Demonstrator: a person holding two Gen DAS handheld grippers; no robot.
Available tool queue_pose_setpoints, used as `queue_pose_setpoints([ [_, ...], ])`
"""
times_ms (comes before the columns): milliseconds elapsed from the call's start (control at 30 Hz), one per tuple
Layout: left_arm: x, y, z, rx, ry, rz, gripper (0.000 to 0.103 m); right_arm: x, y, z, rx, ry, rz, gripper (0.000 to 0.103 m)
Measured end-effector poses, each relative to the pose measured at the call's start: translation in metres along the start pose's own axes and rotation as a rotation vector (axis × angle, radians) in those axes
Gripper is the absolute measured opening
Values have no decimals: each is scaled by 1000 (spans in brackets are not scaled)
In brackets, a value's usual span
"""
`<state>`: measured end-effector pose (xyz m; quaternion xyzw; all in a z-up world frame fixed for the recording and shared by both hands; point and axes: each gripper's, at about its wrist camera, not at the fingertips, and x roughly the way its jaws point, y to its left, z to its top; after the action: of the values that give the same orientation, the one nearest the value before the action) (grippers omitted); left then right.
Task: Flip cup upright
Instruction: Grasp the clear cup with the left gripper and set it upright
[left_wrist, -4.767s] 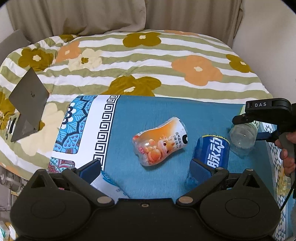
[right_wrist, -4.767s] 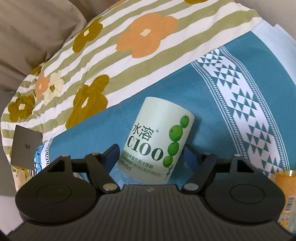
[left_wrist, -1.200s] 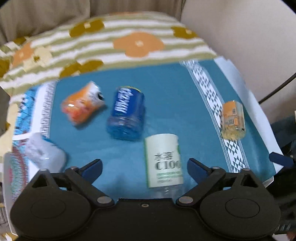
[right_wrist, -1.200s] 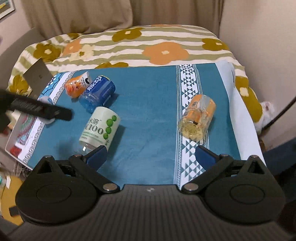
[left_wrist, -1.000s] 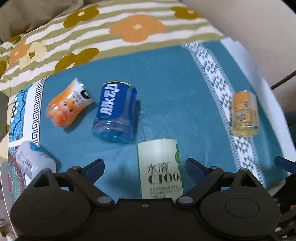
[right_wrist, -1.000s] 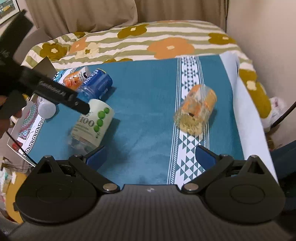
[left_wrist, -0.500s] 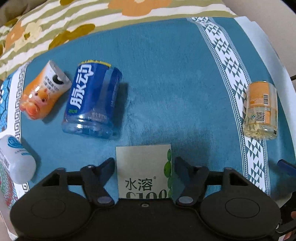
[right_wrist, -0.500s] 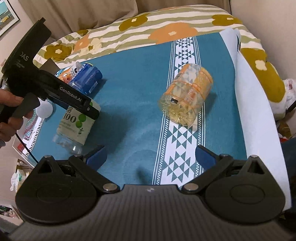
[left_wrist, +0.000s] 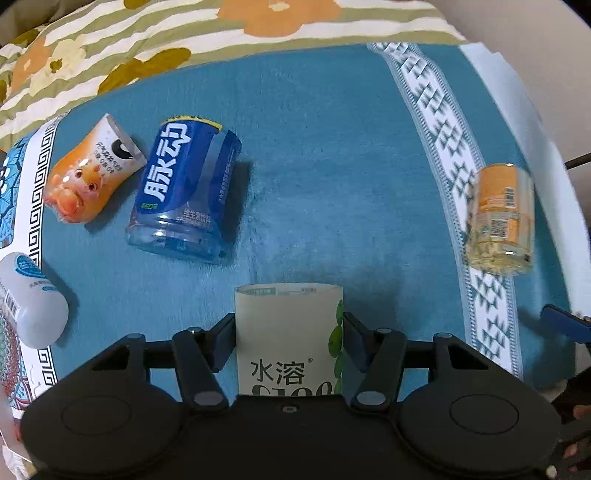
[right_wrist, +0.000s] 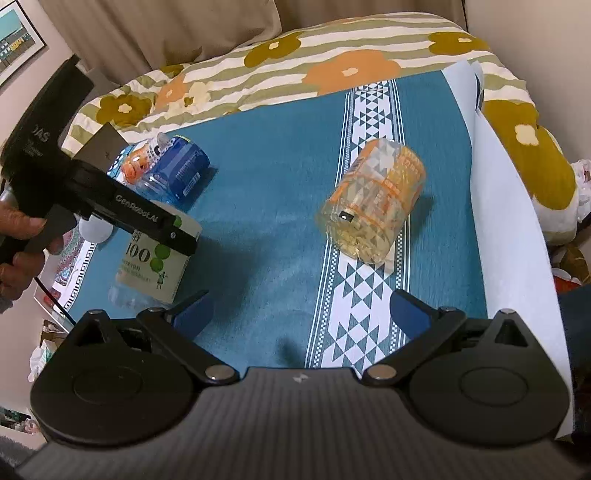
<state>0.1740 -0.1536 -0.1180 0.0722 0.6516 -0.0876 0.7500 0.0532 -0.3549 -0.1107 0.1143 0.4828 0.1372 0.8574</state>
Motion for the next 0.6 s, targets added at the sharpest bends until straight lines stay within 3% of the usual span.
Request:
queue_pose_setpoints([
  [167,-34,9,-18,-45,-147,-41,64,-8,4,3,6,-20,10,103],
  [300,-54,14,-42,-64,-406,-6,64,-14,10,6,-2,-44,0,103],
  [433,-48,15,-68,-83,-661,42,64,-9,16,7,-4,-34,1,103],
  [600,-26,12,-87,-76,-851,41,65,1,28,2,-30,-26,-24,103],
])
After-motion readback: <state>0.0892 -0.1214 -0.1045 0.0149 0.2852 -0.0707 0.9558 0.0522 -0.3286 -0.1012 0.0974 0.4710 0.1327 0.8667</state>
